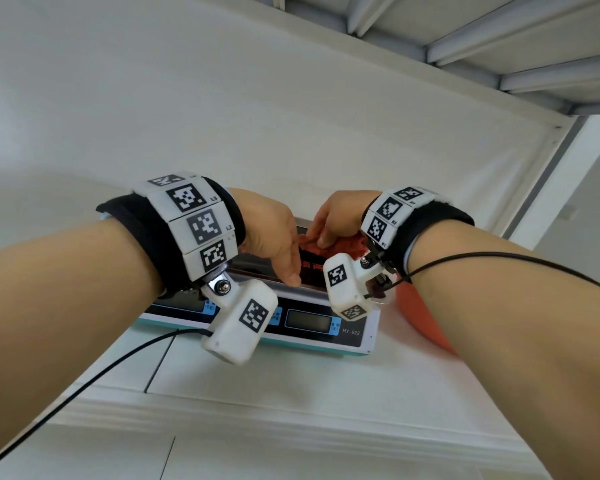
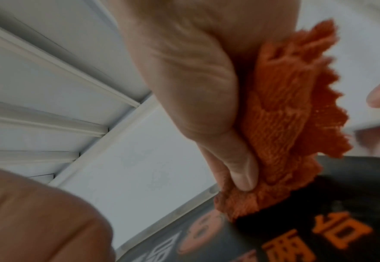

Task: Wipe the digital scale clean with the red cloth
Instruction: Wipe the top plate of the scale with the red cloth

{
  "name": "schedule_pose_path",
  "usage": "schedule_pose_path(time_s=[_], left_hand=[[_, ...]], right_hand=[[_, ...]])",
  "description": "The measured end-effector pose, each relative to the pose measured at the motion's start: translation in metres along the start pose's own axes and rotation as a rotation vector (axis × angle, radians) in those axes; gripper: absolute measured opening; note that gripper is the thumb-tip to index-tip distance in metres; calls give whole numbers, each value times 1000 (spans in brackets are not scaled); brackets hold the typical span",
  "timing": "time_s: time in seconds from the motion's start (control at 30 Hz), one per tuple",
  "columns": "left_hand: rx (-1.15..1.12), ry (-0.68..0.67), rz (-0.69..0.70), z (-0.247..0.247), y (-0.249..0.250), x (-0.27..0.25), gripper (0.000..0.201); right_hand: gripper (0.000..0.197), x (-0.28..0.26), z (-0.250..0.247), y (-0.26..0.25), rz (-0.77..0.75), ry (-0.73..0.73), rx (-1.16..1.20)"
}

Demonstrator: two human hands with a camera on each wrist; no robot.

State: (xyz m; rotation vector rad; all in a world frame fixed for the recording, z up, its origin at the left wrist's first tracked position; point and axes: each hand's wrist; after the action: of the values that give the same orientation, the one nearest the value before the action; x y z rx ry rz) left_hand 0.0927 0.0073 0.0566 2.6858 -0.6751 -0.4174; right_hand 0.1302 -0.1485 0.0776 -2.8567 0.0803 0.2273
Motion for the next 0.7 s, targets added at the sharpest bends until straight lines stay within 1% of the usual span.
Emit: schedule_pose_path(time_s=[0.07, 0.2, 0.23, 0.3, 0.37, 0.43, 0.6, 0.63, 0.7], left_hand=[[-20, -17, 3, 0, -2, 1, 11], [-12, -27, 7, -1, -3, 3, 11], [-2, -23, 10, -1, -3, 3, 11], [2, -20, 17, -2, -3, 4, 11], [1, -22, 28, -2, -3, 4, 10], [-7, -29, 37, -1, -4, 4, 10], [-26, -38, 52, 1, -6, 5, 12], [-23, -39, 52, 1, -6, 5, 13], [-14, -36, 50, 1, -6, 6, 15]], right_hand=[[26, 0, 2, -2, -2, -16, -30], [21, -1, -1, -8, -10, -113, 42], [21, 1, -3, -8, -10, -106, 66], [22, 3, -5, -5, 8, -27, 130], [22, 5, -8, 0, 20, 58, 104], [21, 7, -8, 7, 43, 74, 100], [22, 5, -4, 14, 77, 16, 69], [22, 4, -5, 13, 76, -11, 73], [21, -2, -8, 10, 68, -112, 105]])
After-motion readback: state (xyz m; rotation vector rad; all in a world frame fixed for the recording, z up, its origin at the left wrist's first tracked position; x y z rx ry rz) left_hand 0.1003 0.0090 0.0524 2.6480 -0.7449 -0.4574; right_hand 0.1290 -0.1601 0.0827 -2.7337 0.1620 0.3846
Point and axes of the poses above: each hand's wrist, its own x-axis towards the middle knuckle, its own z-axis out of the palm, y = z × x, and after that the axes turned 3 degrees about x, right-handed
